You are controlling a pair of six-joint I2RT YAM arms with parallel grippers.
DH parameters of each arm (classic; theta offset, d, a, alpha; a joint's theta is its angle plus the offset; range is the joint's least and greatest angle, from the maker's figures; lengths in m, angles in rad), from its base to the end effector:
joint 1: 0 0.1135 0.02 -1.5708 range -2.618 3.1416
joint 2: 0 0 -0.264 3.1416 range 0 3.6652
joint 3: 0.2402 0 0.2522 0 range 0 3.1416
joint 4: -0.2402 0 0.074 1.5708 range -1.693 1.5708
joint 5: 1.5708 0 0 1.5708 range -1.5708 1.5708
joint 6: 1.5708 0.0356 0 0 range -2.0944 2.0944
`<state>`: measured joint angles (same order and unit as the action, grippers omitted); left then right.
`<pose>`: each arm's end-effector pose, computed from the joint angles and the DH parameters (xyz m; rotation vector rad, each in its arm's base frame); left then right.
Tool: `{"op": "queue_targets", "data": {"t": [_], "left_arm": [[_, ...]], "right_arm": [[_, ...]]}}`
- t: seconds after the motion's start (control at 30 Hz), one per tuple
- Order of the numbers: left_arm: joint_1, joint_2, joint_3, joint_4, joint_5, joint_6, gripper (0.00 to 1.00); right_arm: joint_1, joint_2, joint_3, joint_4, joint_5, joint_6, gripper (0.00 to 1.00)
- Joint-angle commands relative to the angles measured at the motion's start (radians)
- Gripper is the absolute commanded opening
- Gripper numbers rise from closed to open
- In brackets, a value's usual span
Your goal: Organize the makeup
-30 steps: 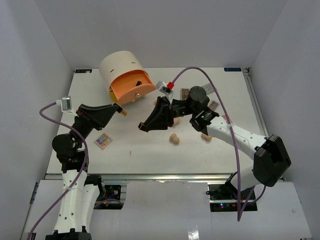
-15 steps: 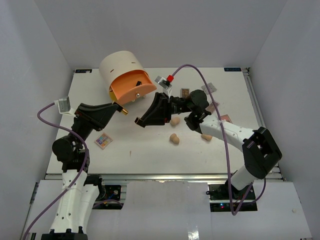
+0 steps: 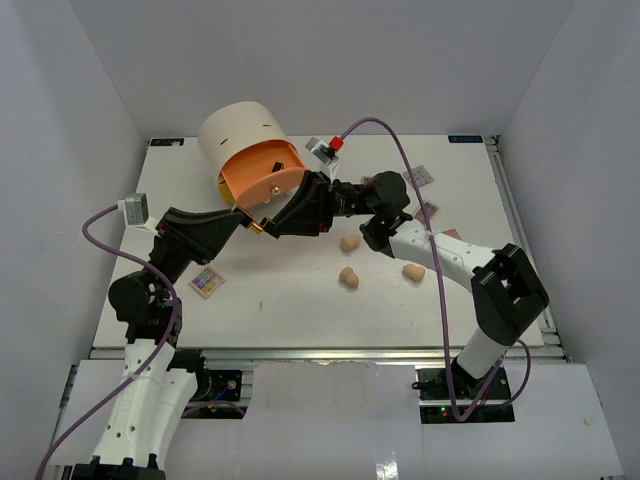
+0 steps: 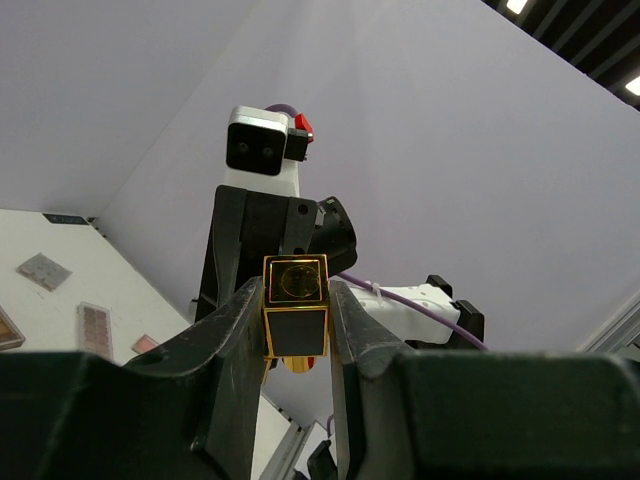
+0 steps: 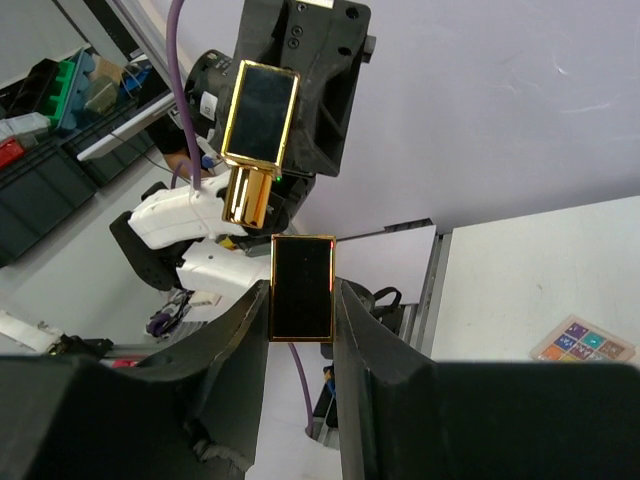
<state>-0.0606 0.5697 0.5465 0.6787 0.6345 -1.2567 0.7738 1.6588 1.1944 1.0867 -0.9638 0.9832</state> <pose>0.1239 -0.0287 0.3728 -0.0118 1.1745 -1.4683 0.2412 0.2765 0.3754 -0.9571 1.1595 1.9309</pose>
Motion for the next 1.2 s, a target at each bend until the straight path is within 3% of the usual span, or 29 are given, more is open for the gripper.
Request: {"op": "queue_targets", "data": {"t": [0.0, 0.63, 1.17], "left_arm": [[-0.010, -0.002, -0.009, -0.020, -0.026, 0.027, 0.00], [-0.027, 0.013, 0.021, -0.030, -0.034, 0.040, 0.00], [-0.028, -0.001, -0.014, -0.034, -0.030, 0.035, 0.00]], "right_arm": [[0.004, -0.003, 0.048, 0.044, 0.023, -0.020, 0.08], [0.019, -0.084, -0.072, 0.009, 0.003, -0.112, 0.08], [0.039, -0.068, -0.007, 0.000, 0.017, -0.104, 0.08]]}}
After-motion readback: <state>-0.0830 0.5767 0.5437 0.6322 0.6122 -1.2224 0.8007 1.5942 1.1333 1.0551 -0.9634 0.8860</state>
